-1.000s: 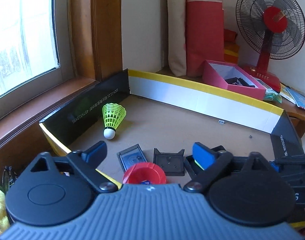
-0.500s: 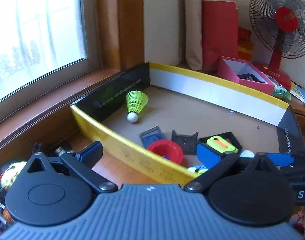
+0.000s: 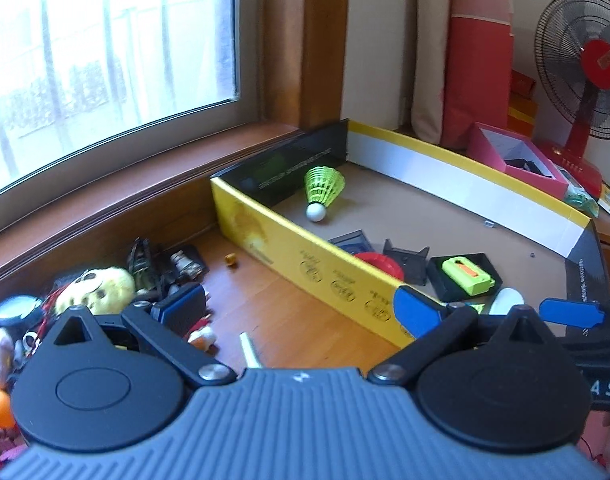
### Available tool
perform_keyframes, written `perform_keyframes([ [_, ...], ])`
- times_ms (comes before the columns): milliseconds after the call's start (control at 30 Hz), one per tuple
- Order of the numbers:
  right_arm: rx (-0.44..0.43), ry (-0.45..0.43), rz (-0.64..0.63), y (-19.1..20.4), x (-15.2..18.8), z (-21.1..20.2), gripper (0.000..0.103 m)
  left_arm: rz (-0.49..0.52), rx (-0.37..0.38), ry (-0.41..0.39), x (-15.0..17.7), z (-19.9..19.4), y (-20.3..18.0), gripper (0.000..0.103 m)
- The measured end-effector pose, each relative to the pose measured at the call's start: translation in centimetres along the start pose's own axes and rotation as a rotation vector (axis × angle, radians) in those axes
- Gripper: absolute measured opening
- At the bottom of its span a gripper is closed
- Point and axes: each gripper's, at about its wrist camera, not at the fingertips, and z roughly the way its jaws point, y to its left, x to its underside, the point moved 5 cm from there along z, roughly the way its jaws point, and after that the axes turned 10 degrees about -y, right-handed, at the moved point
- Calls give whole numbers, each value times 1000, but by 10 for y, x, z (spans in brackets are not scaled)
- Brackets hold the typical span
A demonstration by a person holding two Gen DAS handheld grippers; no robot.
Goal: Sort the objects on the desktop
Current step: 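Withdraw both open tools from the box back over the pile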
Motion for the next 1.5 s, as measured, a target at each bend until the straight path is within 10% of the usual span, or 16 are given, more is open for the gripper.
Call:
perform_keyframes([
  [1167, -213, 170, -171, 153, 88, 35, 97, -188, -346, 95, 106, -99, 178, 103],
  [1500, -435, 249, -194, 184, 94, 64, 94, -254, -400, 106, 129, -104, 190, 103],
])
